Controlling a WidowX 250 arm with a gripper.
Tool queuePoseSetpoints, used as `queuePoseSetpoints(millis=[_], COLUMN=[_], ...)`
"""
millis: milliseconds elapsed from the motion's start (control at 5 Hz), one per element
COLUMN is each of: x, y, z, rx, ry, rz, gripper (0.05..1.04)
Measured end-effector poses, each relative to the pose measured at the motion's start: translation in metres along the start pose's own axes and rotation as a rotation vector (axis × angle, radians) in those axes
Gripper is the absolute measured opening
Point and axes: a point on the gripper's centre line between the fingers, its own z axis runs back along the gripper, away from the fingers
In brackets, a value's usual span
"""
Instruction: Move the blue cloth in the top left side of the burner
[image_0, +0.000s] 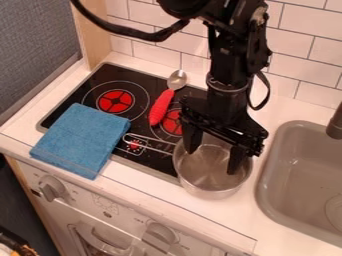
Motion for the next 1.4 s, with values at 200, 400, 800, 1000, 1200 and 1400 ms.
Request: queuePoseSetpoints(millis=[200, 400, 800, 1000, 1200, 1400], x=[-0.003, -0.010, -0.033, -0.052, -0.054, -0.050], y=[0.001, 0.019, 0.086, 0.122, 0.144, 0.160], z=[-0.007, -0.005, 0.007, -0.003, -0.003, -0.004], rx=[0.005, 0.056, 0.129, 0.088, 0.058, 0.059], ry=[0.024, 0.012, -0.033, -0.051, -0.104, -0.097], rz=[-0.003, -0.027, 0.055, 0.172, 0.201, 0.189], gripper=[1.000, 1.000, 1.000, 1.000, 1.000, 1.000])
